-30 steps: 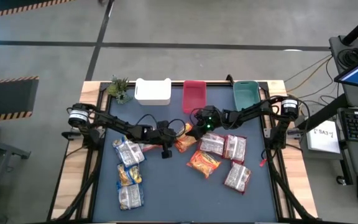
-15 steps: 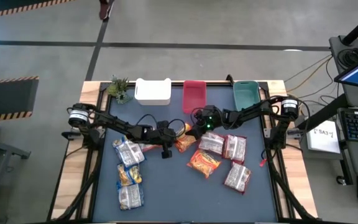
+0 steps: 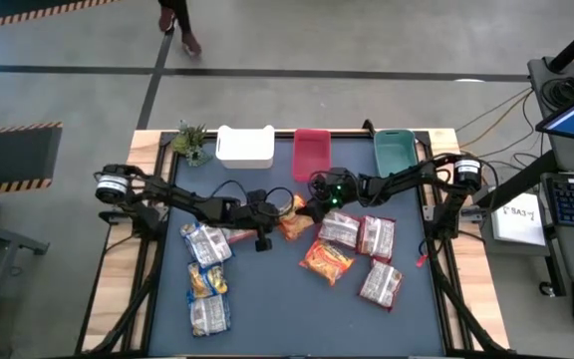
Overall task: Sort Maruchan noodles
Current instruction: Put the top right orange noodle pack into the red bin
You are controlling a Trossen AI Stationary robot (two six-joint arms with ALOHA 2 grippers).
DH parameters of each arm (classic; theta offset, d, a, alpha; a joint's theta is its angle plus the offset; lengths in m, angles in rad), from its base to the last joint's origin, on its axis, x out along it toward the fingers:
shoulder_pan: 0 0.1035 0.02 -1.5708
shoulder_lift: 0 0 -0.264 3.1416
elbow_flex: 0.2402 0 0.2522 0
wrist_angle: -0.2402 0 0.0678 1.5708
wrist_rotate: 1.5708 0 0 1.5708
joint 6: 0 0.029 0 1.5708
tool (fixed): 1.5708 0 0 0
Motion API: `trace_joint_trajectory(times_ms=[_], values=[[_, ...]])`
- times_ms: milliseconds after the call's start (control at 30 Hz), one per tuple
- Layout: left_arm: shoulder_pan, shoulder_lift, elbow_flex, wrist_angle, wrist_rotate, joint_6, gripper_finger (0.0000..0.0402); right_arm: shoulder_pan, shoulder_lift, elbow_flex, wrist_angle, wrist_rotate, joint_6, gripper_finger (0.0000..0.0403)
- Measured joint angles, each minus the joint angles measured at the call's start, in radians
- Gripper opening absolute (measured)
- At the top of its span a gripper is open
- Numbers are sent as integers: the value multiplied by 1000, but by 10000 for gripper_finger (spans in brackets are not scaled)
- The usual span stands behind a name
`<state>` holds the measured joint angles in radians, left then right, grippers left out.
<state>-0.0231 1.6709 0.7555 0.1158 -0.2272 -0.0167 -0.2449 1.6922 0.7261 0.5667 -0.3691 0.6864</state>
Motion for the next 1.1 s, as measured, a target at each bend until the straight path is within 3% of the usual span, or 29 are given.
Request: trace_joint_trajectory(times_ms=[600, 1100], values=[[-2, -182, 1, -148, 22, 23, 38, 5, -35, 0, -8, 54, -42, 108], [-3, -466, 1, -179, 26, 261, 59, 4, -176, 7, -70, 57, -94, 102]])
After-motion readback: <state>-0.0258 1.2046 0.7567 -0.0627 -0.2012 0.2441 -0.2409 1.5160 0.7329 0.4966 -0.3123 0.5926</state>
